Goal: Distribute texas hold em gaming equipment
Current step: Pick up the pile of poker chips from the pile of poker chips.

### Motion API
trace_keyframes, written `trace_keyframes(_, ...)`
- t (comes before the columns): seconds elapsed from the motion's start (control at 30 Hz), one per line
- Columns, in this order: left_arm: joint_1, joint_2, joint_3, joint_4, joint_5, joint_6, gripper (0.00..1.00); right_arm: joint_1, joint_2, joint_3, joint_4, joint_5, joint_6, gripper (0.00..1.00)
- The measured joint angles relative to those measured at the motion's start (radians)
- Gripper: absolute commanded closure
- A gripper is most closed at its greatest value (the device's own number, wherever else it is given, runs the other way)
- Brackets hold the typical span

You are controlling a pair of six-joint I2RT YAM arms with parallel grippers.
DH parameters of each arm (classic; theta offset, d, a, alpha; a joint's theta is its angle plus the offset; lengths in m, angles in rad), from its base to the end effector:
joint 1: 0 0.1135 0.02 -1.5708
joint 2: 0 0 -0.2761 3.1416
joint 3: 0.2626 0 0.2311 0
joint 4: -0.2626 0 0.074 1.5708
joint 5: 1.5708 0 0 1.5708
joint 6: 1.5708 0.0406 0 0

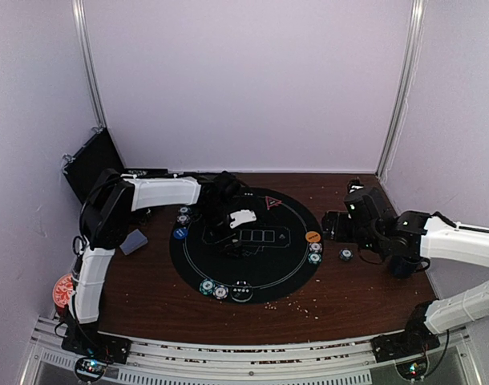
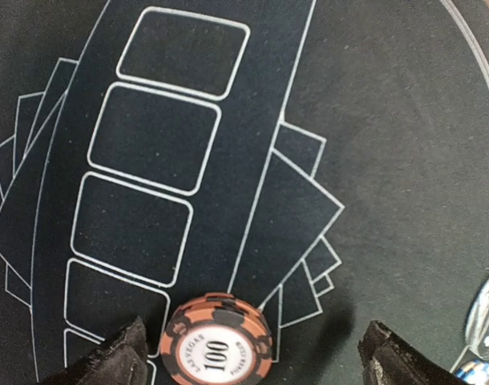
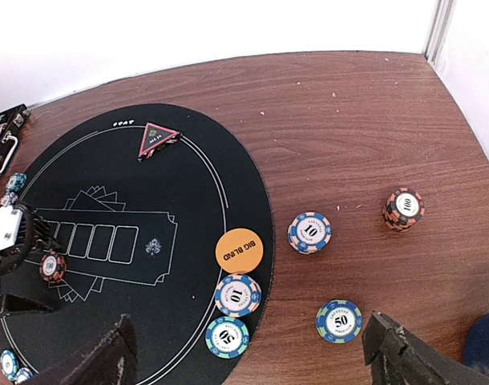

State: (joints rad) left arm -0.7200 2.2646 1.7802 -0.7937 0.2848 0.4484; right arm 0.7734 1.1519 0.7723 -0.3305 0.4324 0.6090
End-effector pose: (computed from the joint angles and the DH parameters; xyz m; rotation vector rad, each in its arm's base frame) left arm 0.3342 -0.3083 0.1668 1.6250 2.3483 -0.4626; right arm 0.1702 0.1424 0.2665 0.0406 2.2173 0.2723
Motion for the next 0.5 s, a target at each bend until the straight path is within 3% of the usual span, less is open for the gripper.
trace_keyframes(0.5,0.000,0.037,0.061,-0.042,-0.062,0.029,0.21,0.000,-0.013,-0.012,0.010,0.000,0.000,0.01)
